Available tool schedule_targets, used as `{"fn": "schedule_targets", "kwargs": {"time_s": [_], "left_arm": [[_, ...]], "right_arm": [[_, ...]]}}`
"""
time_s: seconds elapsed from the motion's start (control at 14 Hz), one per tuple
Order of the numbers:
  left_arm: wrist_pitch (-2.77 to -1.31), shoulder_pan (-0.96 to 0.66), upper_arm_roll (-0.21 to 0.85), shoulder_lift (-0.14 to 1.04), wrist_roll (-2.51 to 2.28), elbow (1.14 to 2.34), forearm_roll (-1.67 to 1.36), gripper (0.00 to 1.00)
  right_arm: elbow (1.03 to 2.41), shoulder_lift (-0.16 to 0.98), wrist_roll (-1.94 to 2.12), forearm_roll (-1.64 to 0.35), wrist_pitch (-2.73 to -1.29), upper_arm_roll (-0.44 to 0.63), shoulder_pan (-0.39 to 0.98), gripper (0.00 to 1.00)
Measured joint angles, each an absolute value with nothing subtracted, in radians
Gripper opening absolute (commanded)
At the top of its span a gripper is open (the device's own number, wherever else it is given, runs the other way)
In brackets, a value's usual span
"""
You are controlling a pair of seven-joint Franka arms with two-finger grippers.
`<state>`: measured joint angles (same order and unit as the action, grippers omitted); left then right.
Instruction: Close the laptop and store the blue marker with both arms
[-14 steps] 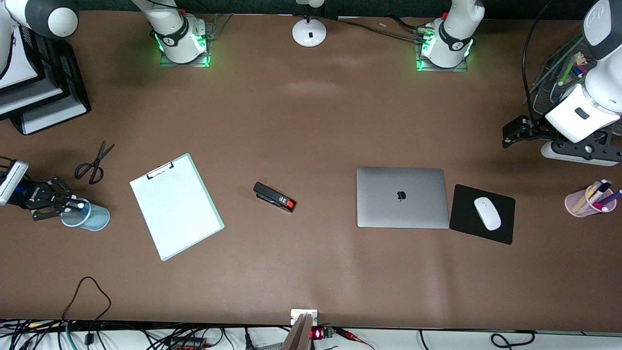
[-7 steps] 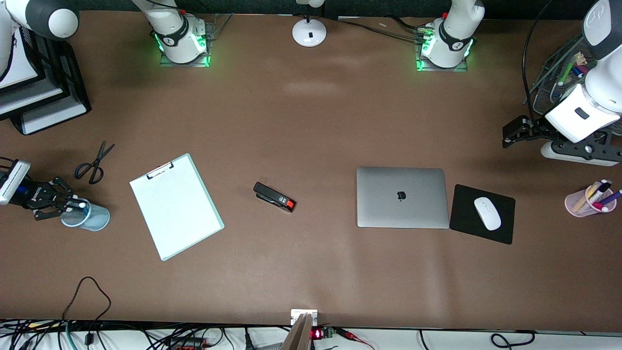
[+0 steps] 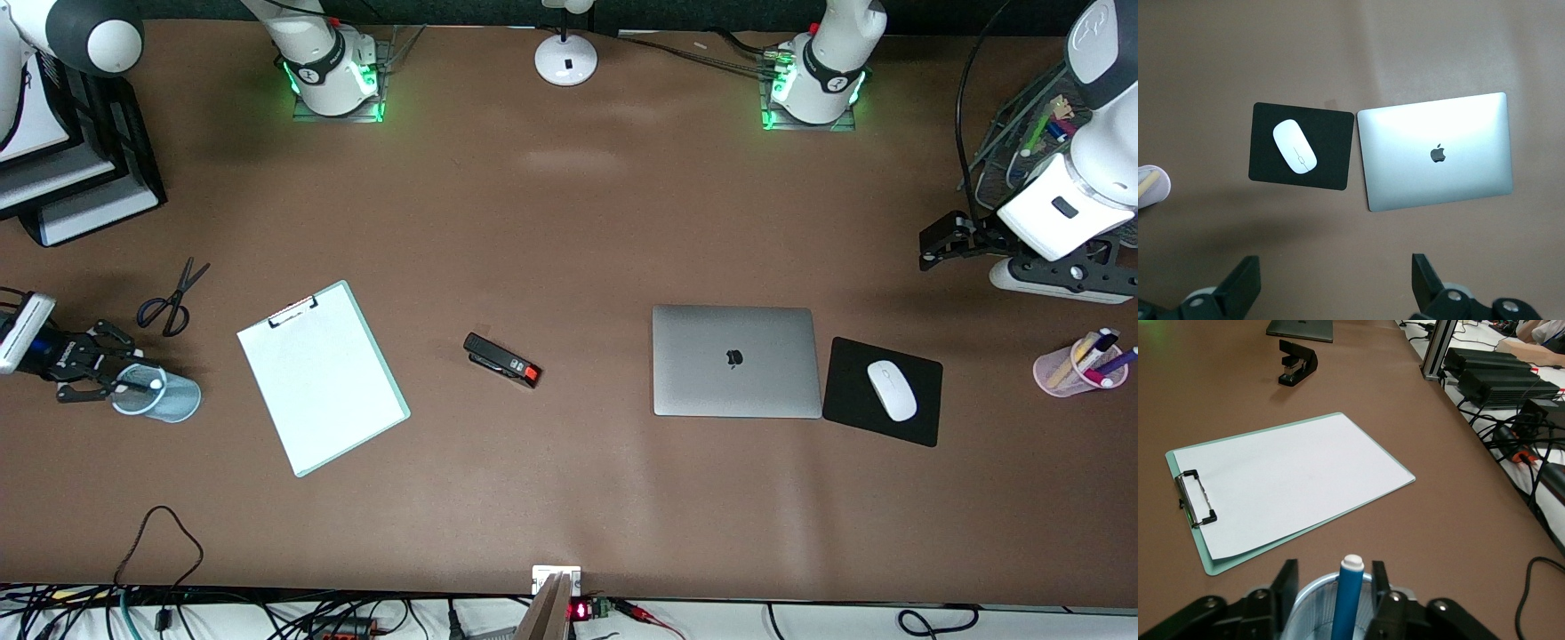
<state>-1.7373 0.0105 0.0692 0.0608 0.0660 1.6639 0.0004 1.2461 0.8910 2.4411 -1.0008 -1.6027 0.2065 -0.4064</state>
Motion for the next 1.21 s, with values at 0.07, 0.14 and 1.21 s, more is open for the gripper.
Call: {"fn": "schedule_targets", "kwargs": {"time_s": [0.07, 0.14, 1.21], "left_arm": [[-1.737, 0.01, 0.069, 0.061, 0.066, 1.664, 0.0, 1.0], [-1.737, 0.01, 0.069, 0.061, 0.066, 1.664, 0.0, 1.0], [-1.737, 0.01, 0.069, 0.061, 0.066, 1.664, 0.0, 1.0]], "right_arm": [[1.238, 0.883, 2.416, -1.001, -1.595, 0.206, -0.406, 1.0], [1.236, 0.874, 2.386, -1.001, -1.584, 0.207, -0.406, 1.0], [1.005, 0.679, 1.731, -0.734, -1.41, 0.2, -0.253, 1.0]]}}
